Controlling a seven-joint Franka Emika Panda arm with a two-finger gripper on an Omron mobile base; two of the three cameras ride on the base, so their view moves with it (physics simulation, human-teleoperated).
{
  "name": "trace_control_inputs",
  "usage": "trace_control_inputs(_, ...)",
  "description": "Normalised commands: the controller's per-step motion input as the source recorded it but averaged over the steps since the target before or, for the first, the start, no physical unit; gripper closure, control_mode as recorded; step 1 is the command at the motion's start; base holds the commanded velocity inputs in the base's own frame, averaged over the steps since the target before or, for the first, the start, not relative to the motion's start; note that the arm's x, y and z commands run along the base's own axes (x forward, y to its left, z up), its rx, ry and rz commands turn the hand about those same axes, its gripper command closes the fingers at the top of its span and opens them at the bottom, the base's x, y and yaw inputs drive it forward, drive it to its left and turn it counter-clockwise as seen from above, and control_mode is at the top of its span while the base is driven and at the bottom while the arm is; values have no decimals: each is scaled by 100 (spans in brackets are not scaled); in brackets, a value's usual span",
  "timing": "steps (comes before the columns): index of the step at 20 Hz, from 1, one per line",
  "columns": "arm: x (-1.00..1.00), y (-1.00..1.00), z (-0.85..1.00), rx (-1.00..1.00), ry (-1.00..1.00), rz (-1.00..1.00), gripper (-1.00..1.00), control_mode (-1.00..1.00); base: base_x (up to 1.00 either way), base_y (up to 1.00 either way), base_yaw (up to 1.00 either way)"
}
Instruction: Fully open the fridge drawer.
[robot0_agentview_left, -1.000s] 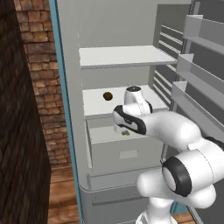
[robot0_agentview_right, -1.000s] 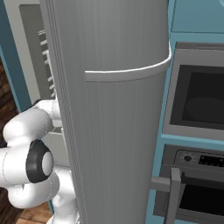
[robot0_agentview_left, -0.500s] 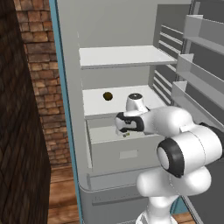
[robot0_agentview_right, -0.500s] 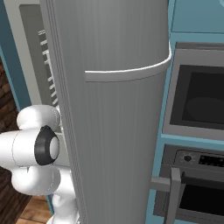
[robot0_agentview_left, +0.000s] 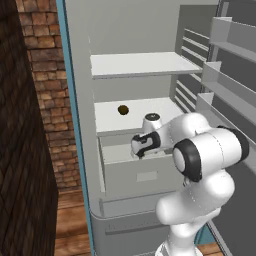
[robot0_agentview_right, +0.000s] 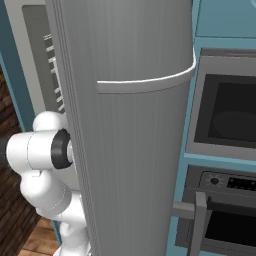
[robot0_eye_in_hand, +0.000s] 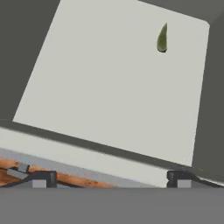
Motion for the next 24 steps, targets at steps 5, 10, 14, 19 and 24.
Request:
trace_control_inputs(5,19,-3,-25,1,-6,-1,-100,-100,0,0,0)
trace_control_inputs(10,-1,-18,-43,1,-1,-1,-100,-100,0,0,0)
trace_control_inputs(14,-35,-26,-56,0,7,0,-100,-100,0,0,0)
trace_control_inputs(19,-93,-43,-64,0,9,-1,-100,-100,0,0,0)
trace_control_inputs(24,-100,-45,-63,0,10,0,-100,-100,0,0,0)
